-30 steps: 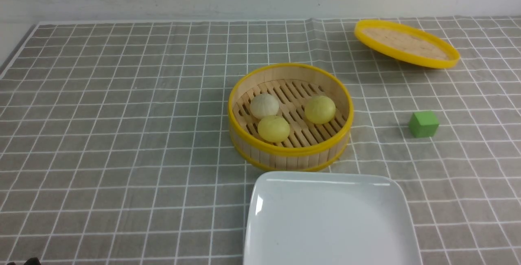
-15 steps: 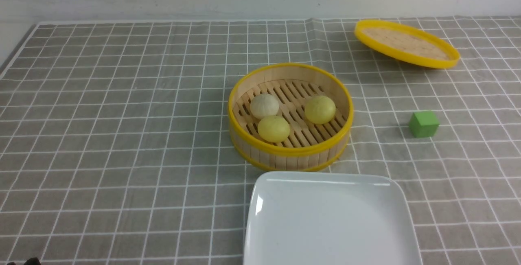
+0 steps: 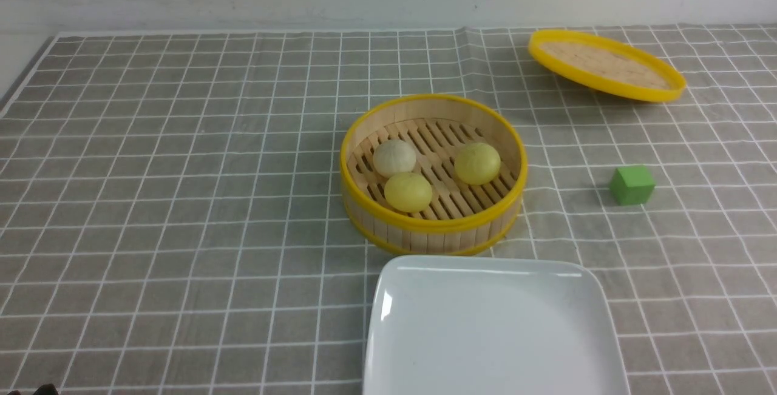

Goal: Put the steamed buns into the plate on the grey tablecloth.
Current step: 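Reach toward a bun in the bamboo steamer with the right gripper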

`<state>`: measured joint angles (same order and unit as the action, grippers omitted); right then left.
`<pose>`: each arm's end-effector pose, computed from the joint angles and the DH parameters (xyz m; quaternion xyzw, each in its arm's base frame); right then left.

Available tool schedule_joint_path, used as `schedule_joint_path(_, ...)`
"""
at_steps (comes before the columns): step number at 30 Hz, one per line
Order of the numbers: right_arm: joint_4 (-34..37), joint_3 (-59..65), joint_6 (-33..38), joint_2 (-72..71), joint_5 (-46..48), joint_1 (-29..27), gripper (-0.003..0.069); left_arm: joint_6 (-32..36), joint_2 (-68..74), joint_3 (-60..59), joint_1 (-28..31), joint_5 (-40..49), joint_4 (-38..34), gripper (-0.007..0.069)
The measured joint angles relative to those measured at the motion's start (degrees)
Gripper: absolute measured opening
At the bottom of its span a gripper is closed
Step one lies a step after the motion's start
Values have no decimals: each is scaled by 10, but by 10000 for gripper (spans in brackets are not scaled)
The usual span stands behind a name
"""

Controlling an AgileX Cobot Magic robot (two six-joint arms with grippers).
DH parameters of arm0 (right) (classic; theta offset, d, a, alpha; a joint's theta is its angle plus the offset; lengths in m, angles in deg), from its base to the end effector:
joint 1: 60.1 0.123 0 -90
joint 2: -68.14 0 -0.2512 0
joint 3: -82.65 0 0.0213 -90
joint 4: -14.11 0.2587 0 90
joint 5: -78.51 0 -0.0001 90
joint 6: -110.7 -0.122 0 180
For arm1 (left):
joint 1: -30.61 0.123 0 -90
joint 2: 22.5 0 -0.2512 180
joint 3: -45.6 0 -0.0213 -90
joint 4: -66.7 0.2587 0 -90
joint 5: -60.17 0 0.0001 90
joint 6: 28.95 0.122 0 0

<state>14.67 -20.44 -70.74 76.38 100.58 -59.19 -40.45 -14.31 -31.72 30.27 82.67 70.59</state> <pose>0.1238 0.0024 0.1659 0.0063 0.8050 0.0163 0.5931 0.1236 0.0024 0.1626 -0.0610 0.8065 -0.0318 0.5872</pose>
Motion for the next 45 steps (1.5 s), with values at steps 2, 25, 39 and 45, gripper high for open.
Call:
schedule_joint_path(2,0,0,0,0,0,0,239,0,0,0,0,0,0,241)
schedule_joint_path(25,336,-36,-125,7,-120,0,178,-55,0,-2,0,-17,-24,241)
schedule_joint_path(39,274,-383,98,488,291,2,2,-391,0,-4,0,-146,-411,241)
schedule_joint_path(45,485,-480,334,652,319,48,4,-376,0,-4,0,-162,-411,241)
